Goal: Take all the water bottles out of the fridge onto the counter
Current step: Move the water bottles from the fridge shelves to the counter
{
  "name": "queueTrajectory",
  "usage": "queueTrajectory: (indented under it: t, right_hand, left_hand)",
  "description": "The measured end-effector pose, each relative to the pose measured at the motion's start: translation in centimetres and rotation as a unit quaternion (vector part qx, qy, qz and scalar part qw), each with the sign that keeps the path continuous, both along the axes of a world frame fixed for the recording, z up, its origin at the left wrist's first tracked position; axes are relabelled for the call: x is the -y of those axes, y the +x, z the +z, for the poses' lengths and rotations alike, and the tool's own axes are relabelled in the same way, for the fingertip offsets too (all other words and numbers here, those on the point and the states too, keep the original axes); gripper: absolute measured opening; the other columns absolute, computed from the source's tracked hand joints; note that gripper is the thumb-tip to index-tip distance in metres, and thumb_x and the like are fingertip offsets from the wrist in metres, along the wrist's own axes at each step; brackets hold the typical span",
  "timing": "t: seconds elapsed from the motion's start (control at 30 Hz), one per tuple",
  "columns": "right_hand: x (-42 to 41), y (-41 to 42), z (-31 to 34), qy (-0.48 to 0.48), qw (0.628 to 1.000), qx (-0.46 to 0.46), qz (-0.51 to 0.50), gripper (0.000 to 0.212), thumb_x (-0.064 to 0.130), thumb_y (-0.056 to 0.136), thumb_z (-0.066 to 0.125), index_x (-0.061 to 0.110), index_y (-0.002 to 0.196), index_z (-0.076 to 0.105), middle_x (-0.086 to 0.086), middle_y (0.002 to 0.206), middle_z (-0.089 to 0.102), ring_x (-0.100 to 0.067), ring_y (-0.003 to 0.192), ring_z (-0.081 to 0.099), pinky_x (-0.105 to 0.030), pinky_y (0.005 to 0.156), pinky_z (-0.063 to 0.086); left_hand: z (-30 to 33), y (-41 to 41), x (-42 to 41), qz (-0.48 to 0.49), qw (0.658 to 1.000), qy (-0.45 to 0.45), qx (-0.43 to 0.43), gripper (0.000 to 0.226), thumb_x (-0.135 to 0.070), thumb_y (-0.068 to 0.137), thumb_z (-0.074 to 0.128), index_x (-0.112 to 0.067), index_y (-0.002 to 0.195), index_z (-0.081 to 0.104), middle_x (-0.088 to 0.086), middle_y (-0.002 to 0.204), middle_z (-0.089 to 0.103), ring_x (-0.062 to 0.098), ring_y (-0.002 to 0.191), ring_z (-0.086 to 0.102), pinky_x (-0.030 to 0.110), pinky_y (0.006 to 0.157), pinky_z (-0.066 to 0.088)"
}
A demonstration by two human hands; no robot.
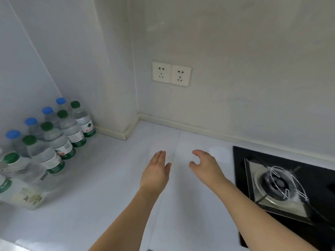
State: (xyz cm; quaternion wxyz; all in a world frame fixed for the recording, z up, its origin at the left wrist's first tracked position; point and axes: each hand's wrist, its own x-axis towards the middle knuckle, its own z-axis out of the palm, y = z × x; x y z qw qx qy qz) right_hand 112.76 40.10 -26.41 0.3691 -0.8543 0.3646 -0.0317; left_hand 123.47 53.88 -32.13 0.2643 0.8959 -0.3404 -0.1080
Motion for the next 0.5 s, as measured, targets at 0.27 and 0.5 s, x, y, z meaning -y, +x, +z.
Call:
queueTrajectory:
  t: [0.27, 0.5]
  right_hand:
    - [7.5, -20.1, 5.2, -0.052, 0.986, 0.031, -0.154, 0.04, 0.014, 0.09, 0.059, 0.011, 0.13, 0.056, -0.008, 0.13, 0.058, -0.019, 0.106, 0.058, -0.025, 0.089, 0.043]
    - [10.9, -39.0, 10.0, -0.124, 0.954, 0.036, -0.272, 0.048, 0.02, 0.092, 0.057, 0.016, 0.139, 0.047, -0.004, 0.139, 0.05, -0.018, 0.109, 0.058, -0.025, 0.088, 0.044]
  left_hand:
    - [6.2, -14.4, 12.3, -0.179, 0.982, 0.012, 0.067, 0.054, -0.035, 0.106, 0.029, -0.018, 0.156, 0.016, -0.004, 0.163, 0.015, 0.012, 0.149, 0.013, 0.026, 0.117, 0.018]
    - [11.7, -30.7, 21.2, -0.332, 0.935, -0.036, 0.12, 0.054, -0.036, 0.105, 0.035, -0.017, 0.154, 0.022, 0.001, 0.161, 0.022, 0.016, 0.148, 0.02, 0.031, 0.118, 0.023]
